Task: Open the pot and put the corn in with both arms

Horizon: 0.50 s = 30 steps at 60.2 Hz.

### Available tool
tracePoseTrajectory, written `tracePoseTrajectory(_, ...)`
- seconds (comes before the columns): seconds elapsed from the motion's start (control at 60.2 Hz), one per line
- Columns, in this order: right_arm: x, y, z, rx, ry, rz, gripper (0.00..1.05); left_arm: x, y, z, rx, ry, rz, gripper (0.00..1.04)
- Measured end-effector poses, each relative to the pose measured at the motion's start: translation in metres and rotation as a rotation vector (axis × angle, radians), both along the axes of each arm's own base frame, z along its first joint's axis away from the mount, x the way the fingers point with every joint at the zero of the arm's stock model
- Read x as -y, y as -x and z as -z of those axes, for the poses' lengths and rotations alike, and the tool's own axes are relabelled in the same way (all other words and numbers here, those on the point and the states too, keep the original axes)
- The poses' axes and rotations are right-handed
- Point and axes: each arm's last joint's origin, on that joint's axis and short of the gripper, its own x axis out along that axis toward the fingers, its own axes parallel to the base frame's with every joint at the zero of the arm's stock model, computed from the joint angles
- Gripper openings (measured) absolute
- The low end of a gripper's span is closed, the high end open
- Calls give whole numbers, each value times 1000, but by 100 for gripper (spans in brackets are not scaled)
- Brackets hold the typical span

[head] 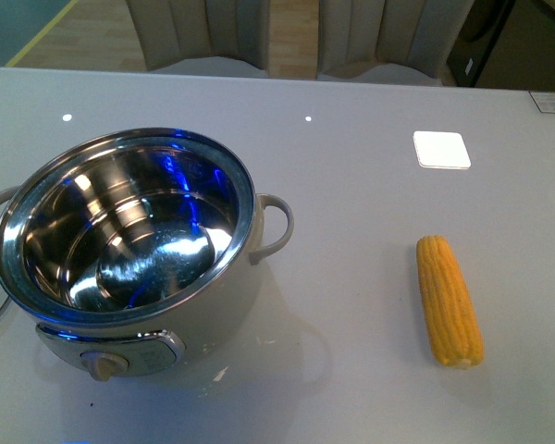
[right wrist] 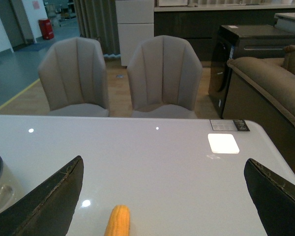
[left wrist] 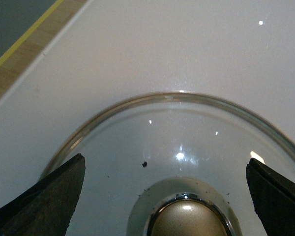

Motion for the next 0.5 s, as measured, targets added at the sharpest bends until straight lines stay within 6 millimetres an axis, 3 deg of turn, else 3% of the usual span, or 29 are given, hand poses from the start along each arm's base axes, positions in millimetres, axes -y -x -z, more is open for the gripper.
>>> tracePoseTrajectory(0.316,0,0,0,0,0,0,96,-3,34,-85,146,20,6,98)
tracePoseTrajectory(0.416,0,0,0,0,0,0,96,-5,38,-99,185,7,-6,98)
tracePoseTrajectory(0.499,0,0,0,0,0,0,96,-5,38,-100,196,15,3,97)
